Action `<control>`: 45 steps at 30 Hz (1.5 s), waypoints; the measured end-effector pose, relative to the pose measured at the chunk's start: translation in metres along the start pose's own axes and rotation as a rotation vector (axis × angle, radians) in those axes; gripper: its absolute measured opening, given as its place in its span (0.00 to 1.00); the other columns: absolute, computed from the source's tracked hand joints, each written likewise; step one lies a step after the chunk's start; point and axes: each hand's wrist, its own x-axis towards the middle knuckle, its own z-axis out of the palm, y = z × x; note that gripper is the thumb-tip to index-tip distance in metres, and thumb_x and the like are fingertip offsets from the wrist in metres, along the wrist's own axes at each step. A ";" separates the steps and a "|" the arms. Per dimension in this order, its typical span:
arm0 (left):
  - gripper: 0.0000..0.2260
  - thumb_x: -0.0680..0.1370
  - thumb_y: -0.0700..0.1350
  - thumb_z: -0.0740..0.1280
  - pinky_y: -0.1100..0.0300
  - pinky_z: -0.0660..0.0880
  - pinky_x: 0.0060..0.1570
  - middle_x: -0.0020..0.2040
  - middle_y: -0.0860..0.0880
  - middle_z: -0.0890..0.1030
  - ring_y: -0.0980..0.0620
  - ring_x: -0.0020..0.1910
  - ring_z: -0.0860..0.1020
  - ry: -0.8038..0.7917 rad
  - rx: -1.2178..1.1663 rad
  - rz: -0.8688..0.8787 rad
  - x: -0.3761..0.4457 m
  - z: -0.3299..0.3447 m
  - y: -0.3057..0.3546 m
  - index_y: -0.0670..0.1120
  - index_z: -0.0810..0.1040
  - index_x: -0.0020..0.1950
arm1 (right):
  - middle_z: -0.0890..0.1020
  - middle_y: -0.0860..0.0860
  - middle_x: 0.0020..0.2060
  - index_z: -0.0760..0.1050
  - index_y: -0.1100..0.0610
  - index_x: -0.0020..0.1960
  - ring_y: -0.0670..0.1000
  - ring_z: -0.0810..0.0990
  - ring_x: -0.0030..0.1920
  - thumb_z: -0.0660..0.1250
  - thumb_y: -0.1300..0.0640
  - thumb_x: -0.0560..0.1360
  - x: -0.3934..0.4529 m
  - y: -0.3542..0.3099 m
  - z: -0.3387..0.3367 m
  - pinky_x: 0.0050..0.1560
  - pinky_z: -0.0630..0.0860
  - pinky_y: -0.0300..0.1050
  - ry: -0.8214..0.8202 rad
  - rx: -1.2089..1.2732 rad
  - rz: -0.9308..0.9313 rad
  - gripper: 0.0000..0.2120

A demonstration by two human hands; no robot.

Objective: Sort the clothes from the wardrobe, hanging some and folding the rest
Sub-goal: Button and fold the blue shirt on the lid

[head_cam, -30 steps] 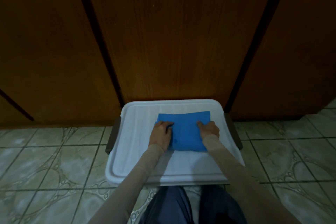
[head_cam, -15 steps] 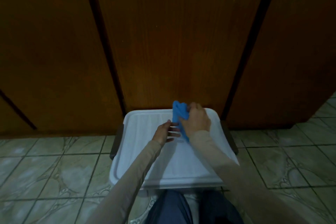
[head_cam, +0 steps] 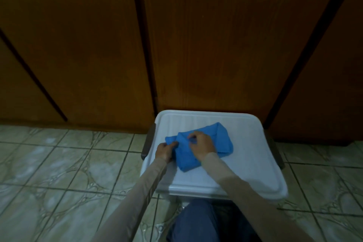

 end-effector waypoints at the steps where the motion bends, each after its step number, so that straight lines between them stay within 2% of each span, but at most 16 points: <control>1: 0.21 0.70 0.42 0.73 0.48 0.76 0.52 0.56 0.38 0.77 0.40 0.51 0.77 0.018 0.035 0.019 0.001 0.001 -0.001 0.34 0.73 0.59 | 0.74 0.53 0.61 0.73 0.56 0.59 0.54 0.72 0.62 0.62 0.62 0.76 0.005 0.009 -0.008 0.64 0.68 0.45 0.095 -0.024 0.032 0.12; 2: 0.26 0.69 0.42 0.74 0.48 0.75 0.57 0.59 0.38 0.76 0.40 0.55 0.77 0.044 0.090 0.045 0.001 0.004 -0.002 0.35 0.70 0.63 | 0.73 0.53 0.62 0.72 0.56 0.61 0.54 0.71 0.63 0.62 0.61 0.77 0.009 0.018 -0.018 0.64 0.67 0.46 0.185 -0.074 0.070 0.13; 4: 0.27 0.73 0.38 0.70 0.51 0.71 0.61 0.62 0.38 0.74 0.39 0.61 0.74 0.093 0.196 0.113 -0.004 0.009 -0.001 0.38 0.63 0.69 | 0.70 0.56 0.65 0.66 0.56 0.67 0.56 0.68 0.66 0.61 0.58 0.77 0.019 0.038 -0.038 0.64 0.66 0.50 0.282 -0.168 0.191 0.18; 8: 0.26 0.78 0.36 0.63 0.51 0.67 0.64 0.66 0.38 0.72 0.40 0.64 0.71 0.154 0.338 0.225 0.007 0.014 0.001 0.41 0.57 0.74 | 0.68 0.59 0.68 0.56 0.59 0.74 0.60 0.70 0.65 0.58 0.51 0.80 0.039 0.069 -0.055 0.63 0.68 0.51 0.047 0.073 0.456 0.26; 11: 0.21 0.81 0.44 0.57 0.51 0.64 0.65 0.68 0.38 0.70 0.40 0.67 0.67 0.241 0.527 0.260 0.012 0.025 0.001 0.39 0.60 0.72 | 0.69 0.59 0.67 0.56 0.56 0.74 0.60 0.69 0.64 0.52 0.44 0.80 0.042 0.078 -0.040 0.66 0.66 0.53 -0.068 -0.059 0.352 0.27; 13: 0.25 0.82 0.53 0.52 0.49 0.62 0.66 0.71 0.40 0.65 0.41 0.69 0.62 0.263 0.717 0.248 0.008 0.035 -0.002 0.39 0.56 0.75 | 0.64 0.57 0.70 0.50 0.51 0.76 0.60 0.64 0.67 0.48 0.43 0.81 0.043 0.081 -0.027 0.68 0.62 0.53 -0.105 -0.221 0.250 0.26; 15: 0.28 0.82 0.55 0.50 0.50 0.62 0.65 0.72 0.41 0.63 0.42 0.70 0.61 0.276 0.835 0.268 0.008 0.041 -0.007 0.40 0.51 0.76 | 0.59 0.56 0.73 0.47 0.50 0.77 0.61 0.60 0.69 0.47 0.45 0.81 0.043 0.081 -0.018 0.67 0.60 0.53 -0.096 -0.316 0.182 0.26; 18: 0.29 0.82 0.56 0.51 0.50 0.63 0.64 0.72 0.41 0.62 0.42 0.70 0.61 0.359 0.919 0.278 0.009 0.043 -0.013 0.39 0.49 0.76 | 0.60 0.59 0.72 0.46 0.53 0.77 0.61 0.61 0.69 0.49 0.45 0.81 0.044 0.076 -0.014 0.68 0.61 0.54 -0.007 -0.163 0.267 0.28; 20: 0.31 0.81 0.58 0.51 0.49 0.62 0.65 0.72 0.40 0.62 0.42 0.71 0.60 0.420 0.939 0.213 0.009 0.044 -0.015 0.38 0.50 0.75 | 0.63 0.60 0.71 0.48 0.58 0.76 0.61 0.65 0.68 0.52 0.43 0.80 0.046 0.073 -0.012 0.67 0.64 0.53 0.048 -0.041 0.372 0.31; 22: 0.29 0.81 0.59 0.51 0.50 0.64 0.64 0.70 0.40 0.65 0.42 0.70 0.61 0.467 0.972 0.164 0.009 0.045 -0.017 0.37 0.57 0.72 | 0.70 0.61 0.66 0.57 0.64 0.72 0.60 0.70 0.64 0.54 0.42 0.79 0.047 0.072 -0.011 0.62 0.69 0.51 0.058 -0.004 0.445 0.31; 24: 0.26 0.81 0.58 0.51 0.51 0.66 0.61 0.67 0.40 0.68 0.43 0.67 0.64 0.487 0.996 0.170 0.009 0.044 -0.018 0.37 0.62 0.67 | 0.74 0.61 0.62 0.64 0.65 0.66 0.60 0.74 0.61 0.54 0.42 0.79 0.046 0.072 -0.011 0.57 0.70 0.48 0.035 -0.033 0.458 0.28; 27: 0.23 0.81 0.56 0.52 0.52 0.68 0.58 0.64 0.40 0.70 0.43 0.64 0.67 0.494 0.933 0.227 0.008 0.042 -0.016 0.38 0.64 0.64 | 0.74 0.61 0.61 0.65 0.65 0.65 0.60 0.74 0.60 0.53 0.43 0.80 0.043 0.074 -0.012 0.56 0.70 0.48 0.052 0.009 0.437 0.27; 30: 0.22 0.82 0.54 0.53 0.49 0.68 0.57 0.64 0.40 0.69 0.42 0.63 0.68 0.436 0.793 0.319 0.001 0.044 -0.013 0.39 0.63 0.66 | 0.73 0.62 0.62 0.63 0.65 0.66 0.61 0.73 0.61 0.53 0.45 0.81 0.036 0.074 -0.016 0.58 0.69 0.50 0.097 0.066 0.423 0.25; 35: 0.25 0.81 0.43 0.54 0.47 0.67 0.60 0.67 0.40 0.65 0.38 0.60 0.70 0.185 0.667 0.479 -0.010 0.048 -0.011 0.45 0.50 0.76 | 0.73 0.63 0.62 0.60 0.63 0.69 0.62 0.73 0.60 0.55 0.51 0.81 0.019 0.080 -0.035 0.59 0.70 0.51 0.217 0.160 0.334 0.21; 39: 0.21 0.79 0.35 0.54 0.56 0.68 0.57 0.61 0.41 0.67 0.45 0.53 0.71 0.014 0.542 0.588 -0.028 0.067 -0.001 0.47 0.59 0.71 | 0.69 0.61 0.66 0.52 0.54 0.76 0.61 0.71 0.63 0.55 0.55 0.81 0.006 0.087 -0.064 0.64 0.66 0.52 0.313 0.138 0.255 0.25; 45: 0.17 0.80 0.35 0.55 0.61 0.65 0.57 0.63 0.40 0.68 0.43 0.60 0.70 -0.099 0.497 0.708 -0.058 0.115 0.015 0.43 0.64 0.69 | 0.68 0.61 0.65 0.55 0.52 0.75 0.61 0.69 0.63 0.54 0.55 0.81 -0.028 0.104 -0.126 0.61 0.67 0.49 0.442 0.064 0.217 0.23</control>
